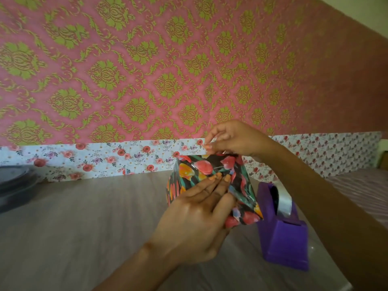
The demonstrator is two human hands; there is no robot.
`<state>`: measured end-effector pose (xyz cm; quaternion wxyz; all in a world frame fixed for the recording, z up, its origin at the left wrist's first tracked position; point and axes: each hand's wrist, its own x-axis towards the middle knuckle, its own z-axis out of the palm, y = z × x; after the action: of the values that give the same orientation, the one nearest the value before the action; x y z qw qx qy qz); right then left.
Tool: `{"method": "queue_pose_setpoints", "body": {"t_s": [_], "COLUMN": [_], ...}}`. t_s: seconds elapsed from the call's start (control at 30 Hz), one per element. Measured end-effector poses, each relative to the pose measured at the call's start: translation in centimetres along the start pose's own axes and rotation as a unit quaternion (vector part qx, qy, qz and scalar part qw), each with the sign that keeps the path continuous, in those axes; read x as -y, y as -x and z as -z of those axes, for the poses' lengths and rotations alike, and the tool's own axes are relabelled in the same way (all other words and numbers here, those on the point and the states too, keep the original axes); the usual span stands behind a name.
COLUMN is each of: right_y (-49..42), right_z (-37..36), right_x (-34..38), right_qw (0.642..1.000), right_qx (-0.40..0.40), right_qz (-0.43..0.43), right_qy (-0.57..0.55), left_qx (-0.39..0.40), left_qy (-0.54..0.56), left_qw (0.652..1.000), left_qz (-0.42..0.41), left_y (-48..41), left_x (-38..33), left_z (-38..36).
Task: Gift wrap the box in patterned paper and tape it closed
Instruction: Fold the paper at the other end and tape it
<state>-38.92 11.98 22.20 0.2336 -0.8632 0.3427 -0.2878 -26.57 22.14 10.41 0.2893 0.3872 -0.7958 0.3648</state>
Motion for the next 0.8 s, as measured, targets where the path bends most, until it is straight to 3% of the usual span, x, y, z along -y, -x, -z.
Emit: {"method": "queue_pose_setpoints", "body": {"t_s": [0.17, 0.27, 0.33, 0.43, 0.57, 0.63, 0.73, 0.8], "right_y": [3.6, 8.0, 11.0, 14.4, 14.8, 14.1, 13.6, 13.5], "right_z": [3.0, 4.3, 3.9, 1.3, -1.6, -2.0, -3.5, -5.1], "right_x": [-4.0, -8.2, -10.9, -13.0, -13.2, -12.7, -12.7, -12.7], "right_qw": [0.976, 0.936, 0.912, 0.911, 0.912, 0.881, 0.828, 0.768], "right_qx": [-0.201, -0.339, -0.366, -0.336, -0.307, -0.346, -0.433, -0.499], "right_qz": [-0.039, -0.089, -0.156, -0.223, -0.268, -0.273, -0.259, -0.253], "right_qy": [-0.070, 0.028, 0.099, 0.088, -0.049, -0.175, -0.245, -0.312], "left_qx": [-0.007, -0.001, 0.006, 0.019, 0.027, 0.027, 0.020, 0.017], "left_qy": [-0.001, 0.003, 0.003, -0.014, -0.005, 0.002, -0.006, -0.015], "left_qw": [1.000, 0.999, 0.999, 0.999, 0.999, 0.999, 0.999, 0.999], "left_qz": [0.026, 0.039, 0.035, 0.030, 0.038, 0.039, 0.040, 0.039], "left_y": [-0.2, -0.2, -0.1, -0.1, -0.3, -0.4, -0.4, -0.3], "left_x": [0.8, 1.2, 1.1, 0.5, 0.1, 0.1, 0.1, 0.1], "left_z": [0.3, 0.2, 0.1, -0.1, 0.2, 0.4, 0.4, 0.3]}}
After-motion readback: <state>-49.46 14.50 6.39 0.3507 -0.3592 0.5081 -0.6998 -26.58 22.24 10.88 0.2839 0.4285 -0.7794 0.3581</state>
